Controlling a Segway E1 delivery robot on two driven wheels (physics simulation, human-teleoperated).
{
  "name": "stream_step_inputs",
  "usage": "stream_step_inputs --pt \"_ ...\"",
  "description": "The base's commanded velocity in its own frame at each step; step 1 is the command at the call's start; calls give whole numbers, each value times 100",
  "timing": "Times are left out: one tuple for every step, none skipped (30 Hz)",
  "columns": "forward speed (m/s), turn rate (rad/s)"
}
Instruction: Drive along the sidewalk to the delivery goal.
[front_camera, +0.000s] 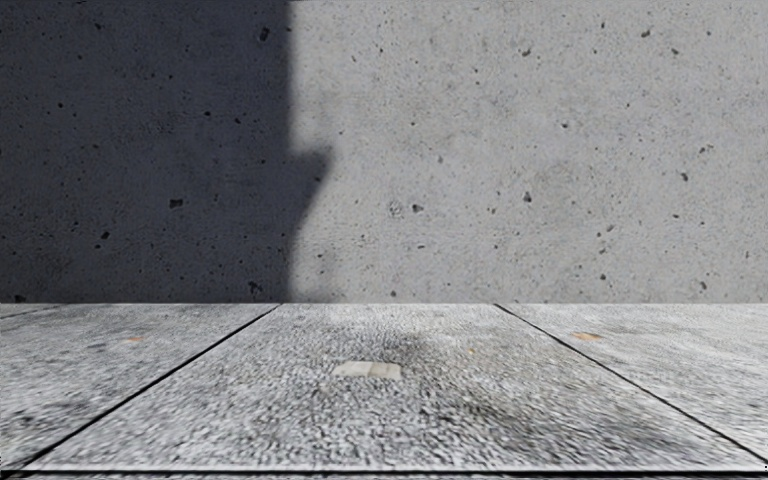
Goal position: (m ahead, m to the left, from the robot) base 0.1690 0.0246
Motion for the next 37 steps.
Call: stream_step_inputs --pt "127 0" --pt "127 0" --pt "127 0" --pt "119 0" --pt "119 0" --pt "89 0" --pt "1 0" --pt "0 0" --pt "0 0" --pt "0 0" --pt "0 0" --pt "0 0" --pt "0 0" --pt "0 0" --pt "0 0" --pt "0 0" --pt "0 0" --pt "0 0" --pt "0 0" --pt "0 0" --pt "0 0" --pt "0 0" --pt "0 0" --pt "0 0" --pt "0 0" --pt "0 0" --pt "0 0" --pt "0 0" --pt "0 0" --pt "0 0" --pt "0 0" --pt "0 0" --pt "0 0" --pt "0 0" --pt "0 0" --pt "0 0" --pt "0 0"
